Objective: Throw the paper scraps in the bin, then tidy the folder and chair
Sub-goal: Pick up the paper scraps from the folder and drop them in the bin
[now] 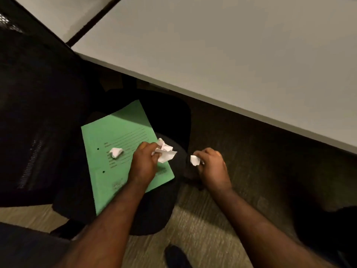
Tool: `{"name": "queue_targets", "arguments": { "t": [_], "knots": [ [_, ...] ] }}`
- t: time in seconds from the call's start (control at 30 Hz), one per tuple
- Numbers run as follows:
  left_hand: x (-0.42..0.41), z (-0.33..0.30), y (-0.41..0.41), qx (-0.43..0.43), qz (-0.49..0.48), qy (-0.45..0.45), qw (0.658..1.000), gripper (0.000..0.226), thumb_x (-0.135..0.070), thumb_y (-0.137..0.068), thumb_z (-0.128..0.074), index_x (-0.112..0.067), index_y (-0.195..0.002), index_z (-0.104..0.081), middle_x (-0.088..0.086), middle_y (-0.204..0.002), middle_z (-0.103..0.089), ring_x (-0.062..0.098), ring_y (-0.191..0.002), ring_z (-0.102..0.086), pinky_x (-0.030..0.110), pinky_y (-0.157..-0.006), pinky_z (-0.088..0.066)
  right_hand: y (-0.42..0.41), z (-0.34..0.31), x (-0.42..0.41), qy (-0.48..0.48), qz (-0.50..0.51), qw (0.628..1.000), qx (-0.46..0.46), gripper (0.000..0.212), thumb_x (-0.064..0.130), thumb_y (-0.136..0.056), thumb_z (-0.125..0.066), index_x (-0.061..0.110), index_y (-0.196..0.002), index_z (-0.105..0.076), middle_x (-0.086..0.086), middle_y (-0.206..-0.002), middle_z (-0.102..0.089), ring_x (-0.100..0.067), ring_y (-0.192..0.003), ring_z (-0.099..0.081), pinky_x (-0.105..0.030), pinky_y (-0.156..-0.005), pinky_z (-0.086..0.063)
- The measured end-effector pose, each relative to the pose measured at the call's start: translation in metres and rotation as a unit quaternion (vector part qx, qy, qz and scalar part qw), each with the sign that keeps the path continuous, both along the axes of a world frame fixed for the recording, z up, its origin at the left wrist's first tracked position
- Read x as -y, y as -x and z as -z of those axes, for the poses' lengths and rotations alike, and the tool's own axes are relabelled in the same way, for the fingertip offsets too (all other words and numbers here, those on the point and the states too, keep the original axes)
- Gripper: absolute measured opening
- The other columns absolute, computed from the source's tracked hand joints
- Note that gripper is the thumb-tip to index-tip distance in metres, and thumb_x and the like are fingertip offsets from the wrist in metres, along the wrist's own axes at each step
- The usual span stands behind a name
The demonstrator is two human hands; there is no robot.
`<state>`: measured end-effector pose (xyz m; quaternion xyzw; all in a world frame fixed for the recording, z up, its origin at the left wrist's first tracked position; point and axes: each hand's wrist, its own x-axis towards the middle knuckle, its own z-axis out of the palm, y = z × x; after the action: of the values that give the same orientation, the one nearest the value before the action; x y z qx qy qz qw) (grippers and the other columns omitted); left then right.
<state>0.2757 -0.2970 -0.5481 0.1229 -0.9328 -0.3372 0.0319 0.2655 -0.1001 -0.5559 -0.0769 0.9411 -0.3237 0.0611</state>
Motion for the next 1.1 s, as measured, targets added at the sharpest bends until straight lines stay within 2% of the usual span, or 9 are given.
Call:
{"name": "queue_targets", "arguments": {
  "t": [0.1, 0.23, 0.37, 0.5, 0.6, 0.77, 0.9, 1.1],
  "knots": [
    [-0.044, 0.001, 0.000, -0.009, 0.036, 0.013, 0.999, 0.024, 0.008, -0.076, -0.062, -0.003, -0.096, -0.071, 0.018, -0.090, -0.061, 0.025, -0.080, -0.057, 0.021, -0.067, -0.034, -0.006, 0.001, -0.038, 0.012, 0.038, 0.999, -0.016, 0.027, 0.002, -0.083, -0.062, 0.011, -0.107, -0.070, -0.010, -0.096, -0.063, -0.029, -0.092, -0.054, -0.026, -0.073, -0.035],
    [-0.108, 0.006, -0.004, -0.025, 0.068, 0.015, 0.997, 0.024, 0.006, -0.077, -0.064, -0.003, -0.098, -0.070, 0.017, -0.092, -0.061, 0.018, -0.080, -0.054, 0.014, -0.067, -0.031, -0.020, 0.002, -0.098, 0.018, 0.089, 0.995, -0.036, 0.026, 0.003, -0.084, -0.062, 0.011, -0.106, -0.070, -0.010, -0.095, -0.062, -0.028, -0.090, -0.054, -0.021, -0.074, -0.030],
    [-0.180, 0.006, -0.019, -0.030, 0.103, -0.003, 0.994, 0.019, 0.007, -0.079, -0.065, -0.003, -0.095, -0.070, 0.013, -0.093, -0.060, 0.015, -0.080, -0.053, 0.003, -0.067, -0.033, -0.055, 0.006, -0.173, 0.020, 0.128, 0.991, -0.033, 0.025, 0.000, -0.082, -0.064, 0.010, -0.105, -0.071, -0.008, -0.093, -0.062, -0.026, -0.089, -0.053, -0.022, -0.074, -0.031],
    [-0.243, 0.009, -0.031, -0.022, 0.146, -0.025, 0.989, 0.022, 0.008, -0.079, -0.064, -0.004, -0.097, -0.069, 0.011, -0.095, -0.059, 0.015, -0.084, -0.056, 0.009, -0.069, -0.036, -0.094, 0.010, -0.240, 0.011, 0.170, 0.985, -0.004, 0.030, -0.005, -0.079, -0.066, 0.009, -0.106, -0.070, -0.008, -0.093, -0.063, -0.025, -0.090, -0.054, -0.024, -0.075, -0.035],
    [-0.289, 0.013, -0.037, -0.021, 0.180, -0.035, 0.983, 0.023, 0.010, -0.078, -0.064, -0.004, -0.096, -0.070, 0.010, -0.095, -0.059, 0.014, -0.084, -0.056, 0.002, -0.071, -0.038, -0.120, 0.017, -0.289, -0.002, 0.211, 0.977, 0.010, 0.031, -0.006, -0.078, -0.066, 0.008, -0.105, -0.071, -0.009, -0.093, -0.064, -0.027, -0.089, -0.055, -0.027, -0.075, -0.038],
    [-0.374, 0.021, -0.047, -0.014, 0.244, -0.054, 0.968, 0.023, 0.011, -0.078, -0.066, -0.002, -0.096, -0.070, 0.009, -0.095, -0.058, 0.013, -0.084, -0.056, -0.002, -0.073, -0.036, -0.151, 0.035, -0.374, -0.016, 0.304, 0.952, 0.030, 0.033, -0.008, -0.078, -0.063, 0.009, -0.105, -0.071, -0.009, -0.095, -0.063, -0.028, -0.092, -0.054, -0.028, -0.074, -0.038],
    [-0.446, 0.032, -0.061, -0.008, 0.300, -0.062, 0.952, 0.025, 0.011, -0.078, -0.066, -0.001, -0.099, -0.070, 0.009, -0.096, -0.059, 0.012, -0.084, -0.055, -0.003, -0.072, -0.036, -0.177, 0.048, -0.440, -0.007, 0.389, 0.921, 0.033, 0.027, -0.004, -0.080, -0.064, 0.010, -0.103, -0.072, -0.010, -0.095, -0.064, -0.029, -0.093, -0.055, -0.037, -0.078, -0.045],
    [-0.550, 0.046, -0.098, 0.010, 0.394, -0.089, 0.915, 0.025, 0.011, -0.078, -0.065, 0.002, -0.101, -0.069, 0.011, -0.096, -0.059, 0.011, -0.085, -0.054, -0.003, -0.074, -0.038, -0.216, 0.065, -0.528, -0.010, 0.485, 0.873, 0.051, 0.030, -0.004, -0.080, -0.061, 0.009, -0.105, -0.071, -0.016, -0.098, -0.064, -0.036, -0.095, -0.058, -0.036, -0.079, -0.045]
  ]
}}
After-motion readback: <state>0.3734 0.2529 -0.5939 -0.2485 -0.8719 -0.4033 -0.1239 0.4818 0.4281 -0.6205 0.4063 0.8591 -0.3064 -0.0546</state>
